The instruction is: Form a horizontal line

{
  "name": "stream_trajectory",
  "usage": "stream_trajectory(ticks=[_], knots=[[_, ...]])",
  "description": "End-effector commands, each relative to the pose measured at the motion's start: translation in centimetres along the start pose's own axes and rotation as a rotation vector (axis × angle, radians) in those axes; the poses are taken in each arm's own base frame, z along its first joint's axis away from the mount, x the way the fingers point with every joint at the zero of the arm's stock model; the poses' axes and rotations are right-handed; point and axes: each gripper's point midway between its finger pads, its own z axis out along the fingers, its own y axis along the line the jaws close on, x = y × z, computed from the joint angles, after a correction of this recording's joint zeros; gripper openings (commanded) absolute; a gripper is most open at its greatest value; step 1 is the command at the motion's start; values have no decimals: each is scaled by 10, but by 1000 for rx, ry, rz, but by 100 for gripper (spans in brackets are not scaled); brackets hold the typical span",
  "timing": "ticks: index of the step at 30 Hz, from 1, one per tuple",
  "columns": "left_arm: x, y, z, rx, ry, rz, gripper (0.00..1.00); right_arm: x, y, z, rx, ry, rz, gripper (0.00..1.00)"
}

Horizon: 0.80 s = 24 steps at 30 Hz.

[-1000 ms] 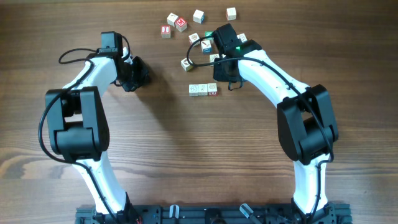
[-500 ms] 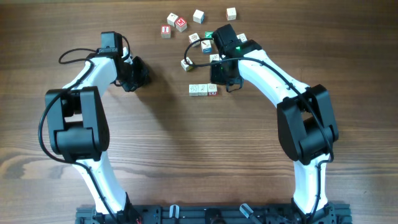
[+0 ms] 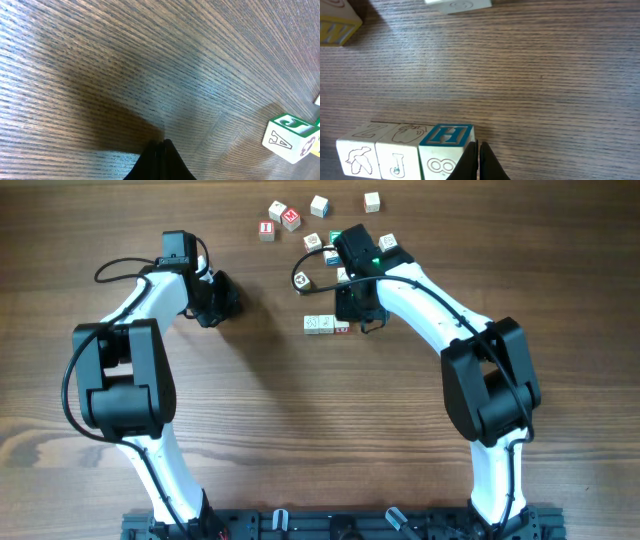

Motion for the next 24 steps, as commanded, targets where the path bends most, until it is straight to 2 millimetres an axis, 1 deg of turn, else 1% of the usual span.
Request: stream_trajectory(ticks=[1,4,7,16,24], knots=[[13,50,27,-172,22,-49,4,4,-5,-1,25,-6,-14,4],[13,50,27,-172,23,-49,4,10,-10,4,39,5,-13,5],[13,50,27,-172,22,-49,4,9,-9,4,36,1,-14,5],[13,50,27,-172,22,-49,4,16,4,4,-39,38,-15,5],[13,50,27,-172,22,-49,4,18,7,4,-57,52,-16,5]])
